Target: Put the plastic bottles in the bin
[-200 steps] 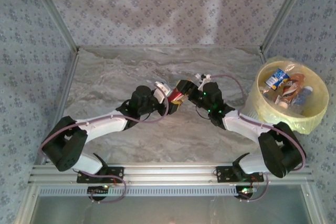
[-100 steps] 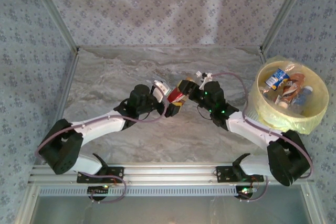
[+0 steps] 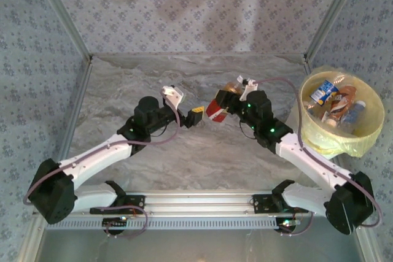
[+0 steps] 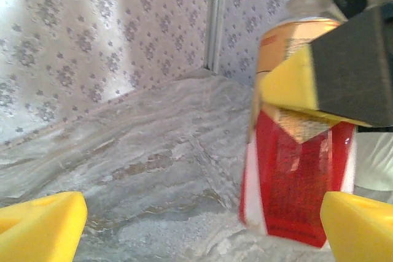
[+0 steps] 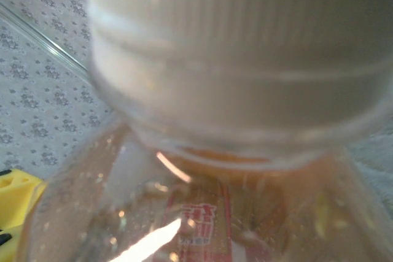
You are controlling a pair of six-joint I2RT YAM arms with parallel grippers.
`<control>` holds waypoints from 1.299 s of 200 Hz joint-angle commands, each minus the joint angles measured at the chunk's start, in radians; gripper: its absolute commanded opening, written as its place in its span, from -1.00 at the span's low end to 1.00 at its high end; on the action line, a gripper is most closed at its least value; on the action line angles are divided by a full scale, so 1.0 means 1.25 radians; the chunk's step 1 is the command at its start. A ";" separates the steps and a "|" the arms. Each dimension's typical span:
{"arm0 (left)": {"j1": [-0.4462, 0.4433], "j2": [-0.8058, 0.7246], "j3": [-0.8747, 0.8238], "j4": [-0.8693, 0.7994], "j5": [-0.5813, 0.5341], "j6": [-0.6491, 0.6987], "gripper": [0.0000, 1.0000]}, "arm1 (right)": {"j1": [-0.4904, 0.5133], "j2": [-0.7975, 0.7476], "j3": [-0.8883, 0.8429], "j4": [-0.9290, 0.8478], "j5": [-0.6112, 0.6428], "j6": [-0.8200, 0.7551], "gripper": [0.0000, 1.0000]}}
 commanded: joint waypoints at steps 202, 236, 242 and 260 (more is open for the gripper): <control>0.023 0.049 0.080 -0.096 -0.268 -0.067 0.96 | -0.478 -0.175 0.543 -0.672 0.185 -0.375 -0.04; 0.027 0.060 0.094 -0.110 -0.265 -0.066 0.96 | -0.684 -0.125 0.601 -0.744 0.029 -0.355 -0.05; 0.027 0.063 0.097 -0.110 -0.263 -0.068 0.96 | -0.721 -0.115 0.604 -0.751 0.000 -0.348 -0.05; 0.027 0.070 0.106 -0.116 -0.255 -0.071 0.96 | -0.838 -0.095 0.593 -0.751 -0.087 -0.301 -0.04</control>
